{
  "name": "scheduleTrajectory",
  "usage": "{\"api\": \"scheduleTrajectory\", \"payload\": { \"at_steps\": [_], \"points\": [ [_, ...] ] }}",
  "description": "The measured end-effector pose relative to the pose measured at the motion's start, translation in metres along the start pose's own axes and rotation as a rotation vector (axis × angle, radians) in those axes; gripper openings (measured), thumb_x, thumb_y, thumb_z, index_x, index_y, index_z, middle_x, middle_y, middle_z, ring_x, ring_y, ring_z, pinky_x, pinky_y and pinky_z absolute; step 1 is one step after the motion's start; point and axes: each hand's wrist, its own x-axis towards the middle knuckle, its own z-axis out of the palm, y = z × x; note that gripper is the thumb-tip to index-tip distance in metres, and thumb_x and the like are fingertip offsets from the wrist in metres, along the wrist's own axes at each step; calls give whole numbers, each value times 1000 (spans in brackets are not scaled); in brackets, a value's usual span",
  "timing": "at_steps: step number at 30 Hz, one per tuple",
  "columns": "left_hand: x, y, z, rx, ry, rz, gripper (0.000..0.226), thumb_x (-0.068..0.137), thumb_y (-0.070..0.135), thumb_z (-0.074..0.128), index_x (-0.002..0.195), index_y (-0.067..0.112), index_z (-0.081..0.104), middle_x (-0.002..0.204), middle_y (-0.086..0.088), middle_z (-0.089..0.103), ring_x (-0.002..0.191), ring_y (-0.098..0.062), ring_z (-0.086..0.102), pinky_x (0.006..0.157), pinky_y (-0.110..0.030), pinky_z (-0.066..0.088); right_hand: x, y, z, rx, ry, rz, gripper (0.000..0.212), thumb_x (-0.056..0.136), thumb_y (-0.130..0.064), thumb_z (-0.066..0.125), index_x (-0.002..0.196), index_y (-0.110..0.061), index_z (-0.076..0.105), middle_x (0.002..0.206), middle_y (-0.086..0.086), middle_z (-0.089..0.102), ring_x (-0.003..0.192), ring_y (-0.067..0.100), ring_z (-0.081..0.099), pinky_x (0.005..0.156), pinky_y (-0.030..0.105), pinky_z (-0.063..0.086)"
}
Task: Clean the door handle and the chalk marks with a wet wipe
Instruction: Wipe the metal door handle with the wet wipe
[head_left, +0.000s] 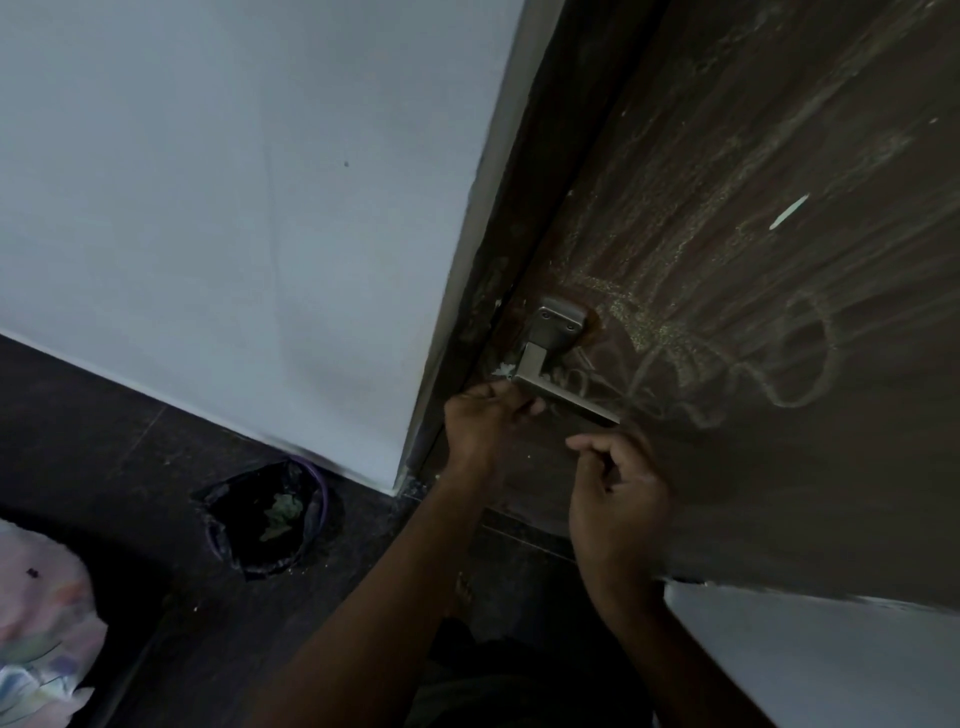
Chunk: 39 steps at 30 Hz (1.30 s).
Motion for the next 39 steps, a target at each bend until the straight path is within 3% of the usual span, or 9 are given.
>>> {"api": "scheduleTrajectory", "payload": {
  "at_steps": [5, 10, 13, 17, 19, 22, 25, 32, 39],
  "points": [
    [-4, -2, 15, -276, -78, -142, 9, 92, -5, 63, 90, -5, 71, 91, -14, 75, 82, -17, 75, 67, -23, 60, 6, 4, -4, 22, 36, -4, 24, 83, -25, 45, 80, -24, 69, 85, -21, 59, 83, -1, 61, 69, 4, 43],
    [-2, -6, 14, -452, -37, -216, 12, 93, -5, 60, 100, -7, 70, 107, -20, 71, 99, -24, 71, 72, -27, 62, 9, 0, -9, 7, 74, -72, 21, 86, -13, 52, 80, -18, 71, 81, -15, 57, 82, -10, 56, 69, 0, 39],
    [-3, -10, 8, -407, 25, -194, 28, 90, 0, 67, 115, -11, 67, 120, -24, 69, 113, -34, 68, 93, -40, 59, 12, -1, -11, 12, 73, -67, 20, 87, -7, 56, 81, -18, 71, 83, -10, 60, 82, -1, 58, 70, 2, 40],
    [-2, 1, -7, -149, 178, 39, 22, 81, 17, 80, 100, 5, 78, 97, -17, 77, 97, -37, 74, 90, -53, 59, 14, 0, -12, 17, 74, -84, 19, 89, -7, 57, 83, -19, 71, 86, -9, 62, 84, 10, 60, 71, 13, 45],
    [-5, 12, -9, 42, 169, 260, 18, 77, 31, 83, 91, 19, 82, 86, -5, 80, 83, -24, 77, 78, -42, 63, 15, 0, -12, 21, 76, -91, 19, 89, -10, 55, 83, -19, 71, 86, -9, 62, 83, 13, 62, 70, 17, 47],
    [-8, 25, -8, 292, 173, 578, 8, 78, 33, 82, 84, 38, 80, 80, 20, 77, 77, 2, 73, 68, -10, 54, 15, -3, -11, 34, 65, -94, 22, 91, -14, 51, 84, -17, 72, 86, -10, 61, 83, 18, 63, 68, 28, 52],
    [-7, 32, -8, 482, 197, 787, 19, 82, 24, 82, 92, 39, 76, 80, 34, 71, 80, 10, 70, 72, -3, 50, 16, -8, -10, 32, 75, -149, 25, 91, -19, 48, 83, -16, 71, 86, -14, 59, 82, 17, 63, 67, 29, 52],
    [0, 26, -18, 629, 187, 888, 19, 83, 14, 81, 101, 14, 81, 89, 39, 63, 83, 21, 64, 76, 1, 45, 15, -11, -2, 46, 42, -178, 26, 91, -18, 47, 83, -14, 71, 86, -5, 63, 82, 19, 64, 66, 26, 51],
    [0, 30, -17, 706, 103, 1031, 28, 91, 21, 69, 119, 24, 72, 108, 37, 66, 104, 14, 64, 90, -4, 46, 17, -17, 3, 69, 59, -194, 27, 91, -17, 47, 81, -13, 71, 87, -6, 63, 80, 23, 65, 62, 33, 53]
  ]
}}
